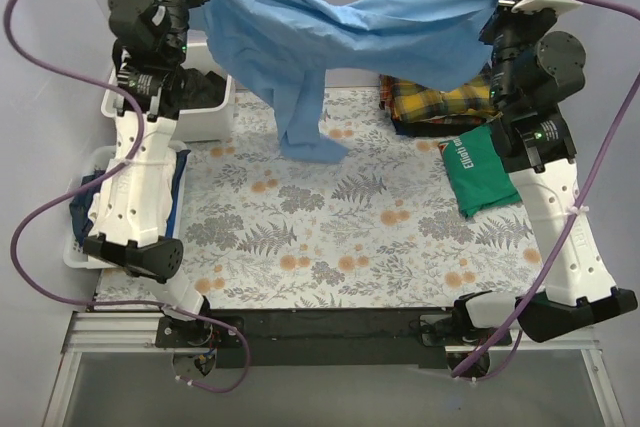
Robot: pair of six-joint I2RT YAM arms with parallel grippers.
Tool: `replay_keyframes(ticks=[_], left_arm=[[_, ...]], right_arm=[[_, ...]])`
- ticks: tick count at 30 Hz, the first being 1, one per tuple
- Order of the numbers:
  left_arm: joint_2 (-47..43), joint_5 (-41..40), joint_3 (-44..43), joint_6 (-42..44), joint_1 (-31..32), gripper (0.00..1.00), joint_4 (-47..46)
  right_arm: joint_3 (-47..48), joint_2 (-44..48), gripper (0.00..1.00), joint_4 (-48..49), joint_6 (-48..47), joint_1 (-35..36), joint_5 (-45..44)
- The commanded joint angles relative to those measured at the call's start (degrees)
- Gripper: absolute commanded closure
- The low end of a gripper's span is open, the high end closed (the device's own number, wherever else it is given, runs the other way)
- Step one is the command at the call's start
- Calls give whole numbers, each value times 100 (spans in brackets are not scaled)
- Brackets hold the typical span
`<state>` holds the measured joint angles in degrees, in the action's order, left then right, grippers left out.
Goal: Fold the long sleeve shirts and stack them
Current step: Flatten the shirt out
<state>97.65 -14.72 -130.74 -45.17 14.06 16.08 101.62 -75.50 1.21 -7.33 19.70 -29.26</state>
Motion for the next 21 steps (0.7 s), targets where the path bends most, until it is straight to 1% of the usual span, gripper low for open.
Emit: replay_keyframes(ticks=[1,3,4,7,8,9,13,14,18,21], left_arm=[[-913,4,170,210,-62,100,-263],[-1264,83,617,228,-62,100,-263],[-1361,118,1089,228,-62,100,-272],[-1538,101,1637,131,-53,100,-324],[-1547,110,1648,122,-62,100,-307],[-1547,110,1613,96,-62,100,-298],[-1485,-83,1025,210,-62,100,-166],[-1511,-110,798,219,-62,100,-140],[-1713,-57,419,210,-62,100,-52],[-1977,-22,286,201,-62,100,18]], right_arm=[[9,334,99,468,74,-89,201],[-256,527,99,468,127,-90,192],[-596,598,99,468,162,-90,166],[-1082,791,99,459,320,-125,131],[-1283,826,99,467,346,-133,78],[-1329,853,99,468,390,-142,34],[-1242,924,99,608,329,-212,-54],[-1163,906,99,643,294,-239,-45],[-523,836,99,635,92,-257,-19],[-284,897,99,661,-49,-257,-10]])
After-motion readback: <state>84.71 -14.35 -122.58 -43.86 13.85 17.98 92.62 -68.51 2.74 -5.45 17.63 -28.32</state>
